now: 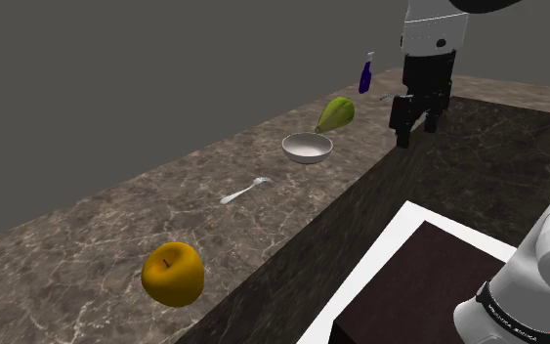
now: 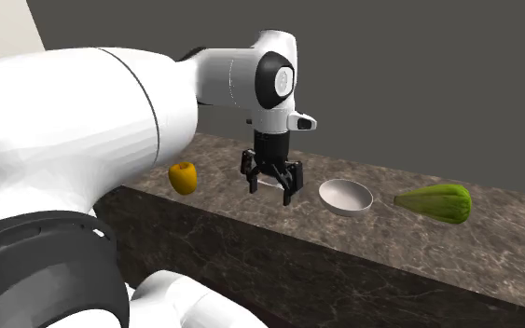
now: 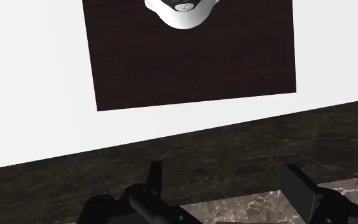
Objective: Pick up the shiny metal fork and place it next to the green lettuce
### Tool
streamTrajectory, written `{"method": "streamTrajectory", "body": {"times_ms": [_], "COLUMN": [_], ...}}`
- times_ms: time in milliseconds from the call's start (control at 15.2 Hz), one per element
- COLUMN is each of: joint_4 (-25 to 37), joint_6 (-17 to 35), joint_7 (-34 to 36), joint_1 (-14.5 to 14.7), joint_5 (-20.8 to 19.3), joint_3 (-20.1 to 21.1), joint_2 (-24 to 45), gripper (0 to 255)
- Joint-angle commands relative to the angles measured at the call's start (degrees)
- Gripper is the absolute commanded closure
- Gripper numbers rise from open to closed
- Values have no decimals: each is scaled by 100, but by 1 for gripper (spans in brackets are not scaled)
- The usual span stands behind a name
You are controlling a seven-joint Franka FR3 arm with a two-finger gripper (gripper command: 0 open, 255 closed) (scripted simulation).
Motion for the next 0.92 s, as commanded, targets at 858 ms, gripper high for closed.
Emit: {"method": "streamTrajectory", "body": {"times_ms": [858], "joint_4": [381], "joint_6": [1757], "joint_7": [3305], "joint_1": [-306], "joint_5": [1133], "joint_3": [1456], "joint_2": [1911], "gripper": [0]}}
